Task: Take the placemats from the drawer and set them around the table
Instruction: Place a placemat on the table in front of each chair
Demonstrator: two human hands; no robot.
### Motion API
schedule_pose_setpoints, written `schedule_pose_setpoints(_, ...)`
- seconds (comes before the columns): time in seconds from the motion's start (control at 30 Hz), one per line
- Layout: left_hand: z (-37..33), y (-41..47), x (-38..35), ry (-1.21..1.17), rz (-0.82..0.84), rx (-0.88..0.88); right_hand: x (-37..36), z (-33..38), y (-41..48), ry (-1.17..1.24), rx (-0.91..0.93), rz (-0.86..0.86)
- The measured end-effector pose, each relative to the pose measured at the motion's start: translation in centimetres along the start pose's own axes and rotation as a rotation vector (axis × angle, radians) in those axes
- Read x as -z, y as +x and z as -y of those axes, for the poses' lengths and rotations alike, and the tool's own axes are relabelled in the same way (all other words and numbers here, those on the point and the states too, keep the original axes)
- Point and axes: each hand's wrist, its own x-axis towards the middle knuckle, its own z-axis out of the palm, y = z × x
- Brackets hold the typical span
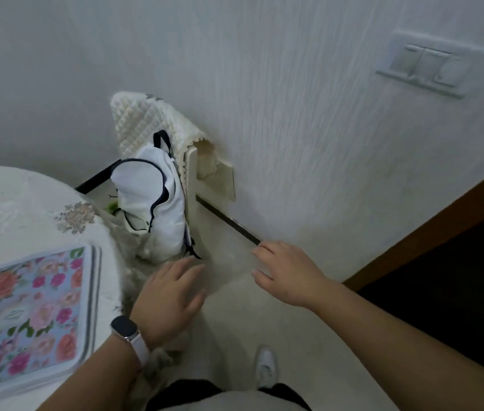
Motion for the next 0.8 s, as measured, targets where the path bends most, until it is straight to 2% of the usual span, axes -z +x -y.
schedule_pose_setpoints(0.33, 2.8, 4.1, 0.7, -0.03, -0.037, 0.183, 1.5, -1.7, 8.4, 0.033, 0.119, 0.039)
schedule_pose_setpoints(0.5, 6.8, 5.4, 0.3, -0.071, -0.042, 0.299, 1.3, 0.7, 14.5, -0.01, 0.248, 0.07)
schedule_pose_setpoints(0.8, 17.8, 7.9, 1.8, -0.148, -0.174, 0.49, 3.3, 7.7, 27.8, -0.188, 0.45, 0.138)
